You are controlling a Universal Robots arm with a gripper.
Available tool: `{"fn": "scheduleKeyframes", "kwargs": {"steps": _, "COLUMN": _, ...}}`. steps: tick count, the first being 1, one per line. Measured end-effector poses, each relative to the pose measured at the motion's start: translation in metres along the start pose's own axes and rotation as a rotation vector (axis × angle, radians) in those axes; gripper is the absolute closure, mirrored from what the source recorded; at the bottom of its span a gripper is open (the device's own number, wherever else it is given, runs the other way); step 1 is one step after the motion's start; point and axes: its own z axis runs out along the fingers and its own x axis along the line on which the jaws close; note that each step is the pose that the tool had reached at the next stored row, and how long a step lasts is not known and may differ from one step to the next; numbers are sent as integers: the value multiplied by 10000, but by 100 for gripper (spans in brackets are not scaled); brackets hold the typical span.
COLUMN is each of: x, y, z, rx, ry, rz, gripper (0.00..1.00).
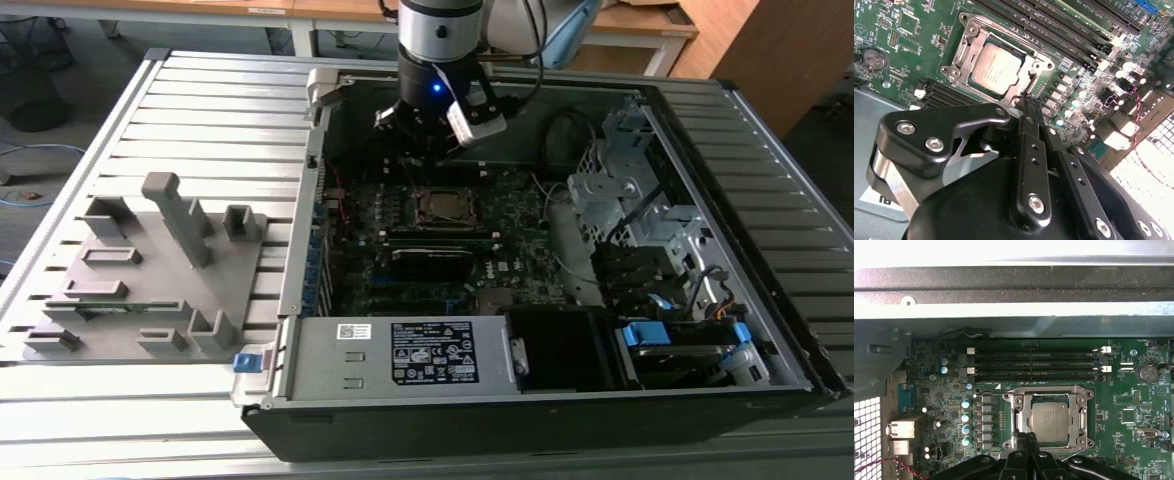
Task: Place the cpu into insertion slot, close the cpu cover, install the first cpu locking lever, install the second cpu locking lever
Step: 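Install the first cpu locking lever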
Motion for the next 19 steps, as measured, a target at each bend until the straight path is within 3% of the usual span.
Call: {"fn": "scheduleKeyframes", "kwargs": {"steps": 19, "x": 81, "y": -3, "z": -6, "rx": 3, "ry": 1, "rz": 0, "gripper": 89}}
